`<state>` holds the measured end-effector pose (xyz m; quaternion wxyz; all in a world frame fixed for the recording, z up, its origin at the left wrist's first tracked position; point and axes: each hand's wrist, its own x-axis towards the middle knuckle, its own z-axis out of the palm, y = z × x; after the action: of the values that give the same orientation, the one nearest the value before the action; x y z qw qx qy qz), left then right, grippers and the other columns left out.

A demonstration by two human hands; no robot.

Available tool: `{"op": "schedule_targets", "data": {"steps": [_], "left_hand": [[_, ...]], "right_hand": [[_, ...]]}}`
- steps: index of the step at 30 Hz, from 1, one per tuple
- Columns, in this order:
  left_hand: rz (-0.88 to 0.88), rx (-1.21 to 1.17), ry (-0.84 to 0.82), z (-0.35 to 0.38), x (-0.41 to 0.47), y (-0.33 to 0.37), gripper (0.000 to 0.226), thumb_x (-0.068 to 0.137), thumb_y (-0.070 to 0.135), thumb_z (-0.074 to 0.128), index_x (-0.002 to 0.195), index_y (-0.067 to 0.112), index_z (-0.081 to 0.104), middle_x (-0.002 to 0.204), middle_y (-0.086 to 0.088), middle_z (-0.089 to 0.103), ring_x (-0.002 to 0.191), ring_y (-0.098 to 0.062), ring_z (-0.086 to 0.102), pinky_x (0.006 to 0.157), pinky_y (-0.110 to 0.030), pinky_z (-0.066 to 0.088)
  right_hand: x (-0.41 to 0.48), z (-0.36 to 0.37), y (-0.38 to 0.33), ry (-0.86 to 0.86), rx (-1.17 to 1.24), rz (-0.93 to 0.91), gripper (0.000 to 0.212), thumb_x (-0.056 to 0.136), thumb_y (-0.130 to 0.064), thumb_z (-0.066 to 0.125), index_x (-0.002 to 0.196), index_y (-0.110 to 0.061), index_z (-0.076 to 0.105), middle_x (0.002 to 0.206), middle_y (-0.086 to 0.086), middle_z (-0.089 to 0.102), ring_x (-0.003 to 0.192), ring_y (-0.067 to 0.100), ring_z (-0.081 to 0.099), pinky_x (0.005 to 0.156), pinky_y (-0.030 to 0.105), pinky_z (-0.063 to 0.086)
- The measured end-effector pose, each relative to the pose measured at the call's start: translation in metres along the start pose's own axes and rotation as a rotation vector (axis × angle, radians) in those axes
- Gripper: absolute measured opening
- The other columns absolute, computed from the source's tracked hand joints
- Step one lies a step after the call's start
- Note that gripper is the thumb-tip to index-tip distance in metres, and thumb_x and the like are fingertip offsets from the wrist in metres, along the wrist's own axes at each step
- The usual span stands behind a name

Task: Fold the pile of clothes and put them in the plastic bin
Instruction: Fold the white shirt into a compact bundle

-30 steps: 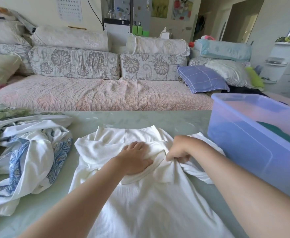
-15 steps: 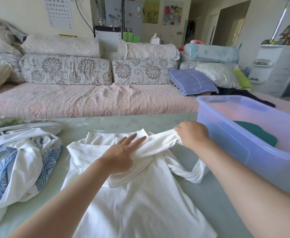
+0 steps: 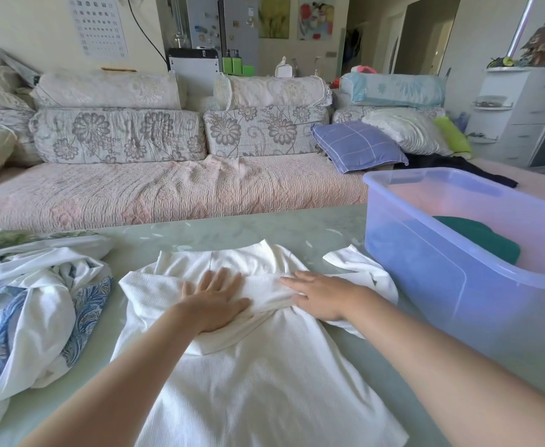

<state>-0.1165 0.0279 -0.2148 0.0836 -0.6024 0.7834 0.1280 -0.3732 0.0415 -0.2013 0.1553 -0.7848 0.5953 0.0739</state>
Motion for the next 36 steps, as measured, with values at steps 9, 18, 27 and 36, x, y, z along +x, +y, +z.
{"op": "schedule_targets", "data": {"steps": [9, 18, 27, 36], "left_hand": [[0.473, -0.034, 0.403, -0.005, -0.005, 0.050, 0.054, 0.079, 0.038, 0.059, 0.133, 0.036, 0.050, 0.131, 0.015, 0.049, 0.112, -0.015, 0.056, 0.087, -0.032, 0.050], [0.441, -0.116, 0.538, -0.002, -0.009, 0.056, 0.053, 0.093, 0.032, 0.028, 0.142, 0.042, 0.046, 0.147, 0.010, 0.048, 0.125, -0.018, 0.056, 0.097, -0.033, 0.048], [0.326, -0.357, 0.297, -0.005, -0.010, 0.066, 0.039, 0.098, 0.045, 0.046, 0.135, 0.035, 0.054, 0.143, 0.013, 0.051, 0.131, -0.007, 0.045, 0.107, -0.029, 0.038], [0.324, -0.406, 0.212, -0.002, -0.004, 0.067, 0.047, 0.103, 0.033, 0.027, 0.146, 0.024, 0.043, 0.150, 0.003, 0.042, 0.139, -0.017, 0.038, 0.113, -0.029, 0.026]], "right_hand": [[-0.032, -0.010, 0.028, 0.304, -0.008, 0.022, 0.030, 0.084, -0.037, 0.059, 0.114, -0.033, 0.055, 0.121, -0.006, 0.047, 0.117, 0.020, 0.050, 0.095, 0.039, 0.045], [-0.039, -0.011, 0.046, 0.593, -0.344, -0.032, 0.036, 0.062, 0.015, 0.062, 0.082, -0.015, 0.063, 0.086, 0.007, 0.054, 0.077, 0.033, 0.060, 0.057, 0.031, 0.031], [-0.051, -0.012, 0.041, 0.203, -0.484, 0.207, 0.038, 0.083, -0.009, 0.061, 0.117, -0.026, 0.060, 0.124, 0.003, 0.052, 0.115, 0.024, 0.055, 0.092, 0.033, 0.041], [-0.041, -0.049, -0.006, 0.819, -0.369, 0.143, 0.035, 0.040, 0.003, 0.084, 0.063, -0.013, 0.064, 0.072, 0.010, 0.055, 0.046, 0.030, 0.055, 0.041, 0.024, 0.027]]}}
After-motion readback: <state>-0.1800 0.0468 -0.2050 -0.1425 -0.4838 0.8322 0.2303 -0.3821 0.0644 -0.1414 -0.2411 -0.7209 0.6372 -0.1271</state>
